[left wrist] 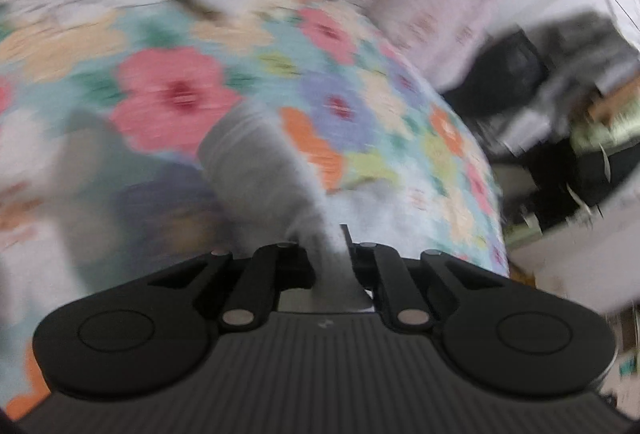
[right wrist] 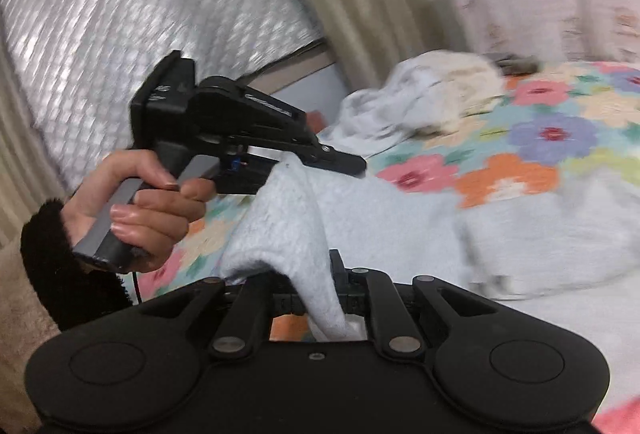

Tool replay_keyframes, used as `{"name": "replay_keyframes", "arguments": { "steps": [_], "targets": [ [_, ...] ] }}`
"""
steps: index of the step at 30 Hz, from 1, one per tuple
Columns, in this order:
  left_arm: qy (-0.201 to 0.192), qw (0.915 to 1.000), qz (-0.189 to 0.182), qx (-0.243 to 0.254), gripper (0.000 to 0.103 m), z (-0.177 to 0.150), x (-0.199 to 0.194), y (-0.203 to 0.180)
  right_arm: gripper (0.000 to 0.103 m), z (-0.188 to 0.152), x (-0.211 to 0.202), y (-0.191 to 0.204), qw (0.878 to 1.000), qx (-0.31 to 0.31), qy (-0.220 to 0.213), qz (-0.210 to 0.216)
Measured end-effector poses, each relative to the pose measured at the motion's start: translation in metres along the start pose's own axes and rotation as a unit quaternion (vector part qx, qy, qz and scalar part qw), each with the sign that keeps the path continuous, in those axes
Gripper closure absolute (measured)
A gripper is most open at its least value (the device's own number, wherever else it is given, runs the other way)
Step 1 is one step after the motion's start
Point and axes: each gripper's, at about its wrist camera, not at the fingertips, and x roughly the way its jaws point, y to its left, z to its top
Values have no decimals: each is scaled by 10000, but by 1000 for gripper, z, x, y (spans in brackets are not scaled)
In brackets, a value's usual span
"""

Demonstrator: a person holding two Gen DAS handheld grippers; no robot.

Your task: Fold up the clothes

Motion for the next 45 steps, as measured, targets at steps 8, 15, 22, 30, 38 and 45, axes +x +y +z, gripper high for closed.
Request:
{"name": "replay_keyframes", "arguments": {
  "steps": [8, 15, 22, 30, 38, 45],
  "targets": [
    [667, 9938, 217, 861, 92, 4, 131, -102, 90, 7, -52, -80, 9875, 492, -375, -1453],
    [1319, 9824, 678, 1132, 92, -17, 222, -141, 92, -7, -63, -128, 9723, 668, -29, -2238],
    [842, 9882, 71, 1275, 64, -20, 209, -153, 66, -17, -63, -159, 9511, 867, 208, -2957],
    [6, 9832, 539, 1744, 52, -38, 148, -124, 79, -27, -93, -183, 9526, 1376, -391, -2684],
    [150, 9670, 1443, 2094, 55, -73, 150, -91, 93, -11, -94, -148, 9538, -41, -593, -2944],
    [90, 9488, 1837, 2568, 56, -88, 155, -90, 87, -37, -69, -168, 9284, -376, -68, -3697]
  ]
}}
